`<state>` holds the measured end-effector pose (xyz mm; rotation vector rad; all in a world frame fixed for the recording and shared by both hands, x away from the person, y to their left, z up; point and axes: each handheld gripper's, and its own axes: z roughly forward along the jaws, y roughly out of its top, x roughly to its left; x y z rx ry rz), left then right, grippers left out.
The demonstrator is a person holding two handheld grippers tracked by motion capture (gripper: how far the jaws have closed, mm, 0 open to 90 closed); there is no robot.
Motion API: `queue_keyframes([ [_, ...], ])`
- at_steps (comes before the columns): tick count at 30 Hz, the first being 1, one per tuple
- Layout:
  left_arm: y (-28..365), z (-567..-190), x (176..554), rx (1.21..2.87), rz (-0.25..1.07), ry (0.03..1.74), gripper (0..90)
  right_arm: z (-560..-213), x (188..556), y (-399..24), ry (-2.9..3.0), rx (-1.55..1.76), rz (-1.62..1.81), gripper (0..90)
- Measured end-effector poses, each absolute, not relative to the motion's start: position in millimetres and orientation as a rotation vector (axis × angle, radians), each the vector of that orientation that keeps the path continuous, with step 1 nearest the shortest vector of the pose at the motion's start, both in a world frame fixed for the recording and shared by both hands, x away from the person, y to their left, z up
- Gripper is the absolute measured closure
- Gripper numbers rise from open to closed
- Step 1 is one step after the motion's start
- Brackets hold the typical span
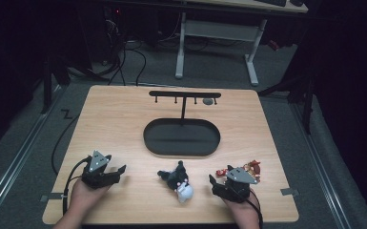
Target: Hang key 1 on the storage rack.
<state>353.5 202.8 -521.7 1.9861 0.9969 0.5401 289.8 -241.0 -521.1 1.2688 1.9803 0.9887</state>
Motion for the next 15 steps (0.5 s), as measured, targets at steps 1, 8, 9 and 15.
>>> queue_keyframes([
  [1,202.8,-521.7,353.5,1.986,0.540,0.997,29.6,-521.1,289.8,-241.0,1.980,1.269,0.989,21.5],
  [8,198.4,-520.8,351.2,1.998,0.513,0.961,29.7,-522.4,288.5,-251.6,1.974,1.285,1.011,21.1],
  [9,197.9,-520.6,350.4,2.002,0.515,0.956,29.8,-522.3,288.6,-252.6,1.970,1.281,1.014,21.1],
  [15,197.5,-518.9,347.9,2.002,0.522,0.938,29.7,-521.7,289.3,-257.6,1.958,1.291,1.003,21.1],
])
